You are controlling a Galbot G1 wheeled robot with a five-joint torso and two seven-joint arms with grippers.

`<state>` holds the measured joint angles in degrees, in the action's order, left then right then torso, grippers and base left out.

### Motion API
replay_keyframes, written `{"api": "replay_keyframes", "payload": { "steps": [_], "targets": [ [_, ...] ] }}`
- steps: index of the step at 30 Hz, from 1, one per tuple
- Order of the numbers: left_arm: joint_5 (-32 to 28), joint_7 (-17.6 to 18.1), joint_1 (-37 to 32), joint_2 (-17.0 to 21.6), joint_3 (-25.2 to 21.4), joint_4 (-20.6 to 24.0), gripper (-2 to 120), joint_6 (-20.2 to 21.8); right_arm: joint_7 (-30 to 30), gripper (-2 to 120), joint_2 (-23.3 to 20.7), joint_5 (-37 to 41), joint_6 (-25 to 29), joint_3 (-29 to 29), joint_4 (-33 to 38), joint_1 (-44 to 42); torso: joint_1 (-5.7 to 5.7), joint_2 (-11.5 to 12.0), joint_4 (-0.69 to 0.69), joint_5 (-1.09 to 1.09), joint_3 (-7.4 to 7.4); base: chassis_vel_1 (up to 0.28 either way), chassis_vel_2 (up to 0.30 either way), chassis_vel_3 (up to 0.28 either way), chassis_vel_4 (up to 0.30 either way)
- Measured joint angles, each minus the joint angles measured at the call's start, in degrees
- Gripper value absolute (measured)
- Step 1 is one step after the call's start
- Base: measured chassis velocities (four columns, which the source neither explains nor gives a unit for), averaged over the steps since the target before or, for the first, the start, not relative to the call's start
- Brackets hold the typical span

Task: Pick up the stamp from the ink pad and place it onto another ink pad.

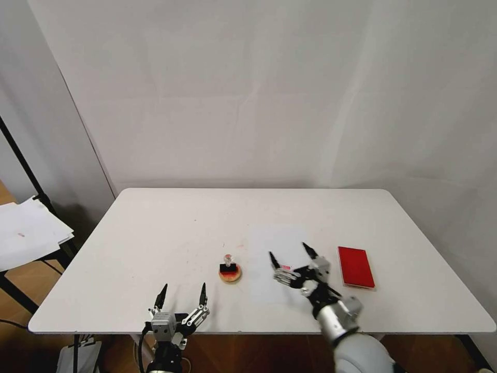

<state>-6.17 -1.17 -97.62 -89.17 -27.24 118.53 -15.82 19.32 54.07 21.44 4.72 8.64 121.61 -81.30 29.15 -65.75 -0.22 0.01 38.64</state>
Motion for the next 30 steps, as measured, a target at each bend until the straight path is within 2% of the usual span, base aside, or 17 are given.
{"api": "replay_keyframes", "payload": {
  "steps": [1, 4, 6, 10, 11, 15, 20, 30],
  "targets": [
    [0.0, 0.0, 0.0, 0.0, 0.0, 0.0, 102, 0.0, 0.0, 100, 0.0, 0.0, 0.0, 0.0, 0.0, 0.0, 0.0, 0.0, 0.0, 0.0, 0.0, 0.0, 0.0, 0.0, 0.0],
    [0.0, 0.0, 0.0, 0.01, -0.01, 0.0, 102, 0.0, 0.78, 100, 2.5, -6.84, 1.73, 5.36, 2.74, -8.59, 0.0, 0.0, 0.01, -0.01, 0.0, 0.0, 0.0, 0.0, 0.0],
    [0.0, 0.0, 0.0, 0.0, 0.0, 0.0, 102, 0.0, 0.89, 100, 3.6, -7.81, 2.09, 6.48, 3.45, -10.92, 0.0, 0.0, 0.01, -0.02, 0.0, 0.0, 0.0, 0.0, 0.0],
    [0.0, 0.0, 0.0, 0.01, 0.0, 0.0, 102, 0.0, 0.81, 100, 10.02, -12.77, 3.59, 9.81, 4.4, -17.16, 0.0, 0.0, 0.01, -0.02, 0.0, 0.0, 0.0, 0.0, 0.0],
    [0.0, 0.0, 0.0, 0.01, 0.0, 0.0, 102, 0.0, 0.81, 100, 10.02, -12.77, 3.59, 9.81, 4.4, -17.16, 0.0, 0.0, 0.01, -0.02, 0.0, 0.0, 0.0, 0.0, 0.0],
    [0.0, 0.0, 0.0, 0.01, 0.0, 0.0, 102, 0.0, -0.23, 100, 14.57, -16.79, 5.26, 9.14, 3.93, -19.37, 0.01, 0.0, 0.01, -0.02, 0.0, 0.0, 0.0, 0.0, 0.0],
    [0.0, 0.0, 0.0, 0.01, 0.0, 0.0, 102, 0.0, -0.75, 100, 17.09, -18.46, 6.51, 8.53, 2.95, -19.07, 0.01, 0.0, 0.02, -0.03, 0.0, 0.0, 0.0, 0.0, 0.0],
    [0.0, 0.0, 0.0, 0.02, 0.0, 0.0, 102, 0.0, -1.27, 100, 17.76, -16.17, 6.31, 8.04, 0.49, -15.98, 0.02, 0.0, 0.02, -0.02, 0.01, 0.0, 0.0, 0.0, 0.0]
  ]
}}
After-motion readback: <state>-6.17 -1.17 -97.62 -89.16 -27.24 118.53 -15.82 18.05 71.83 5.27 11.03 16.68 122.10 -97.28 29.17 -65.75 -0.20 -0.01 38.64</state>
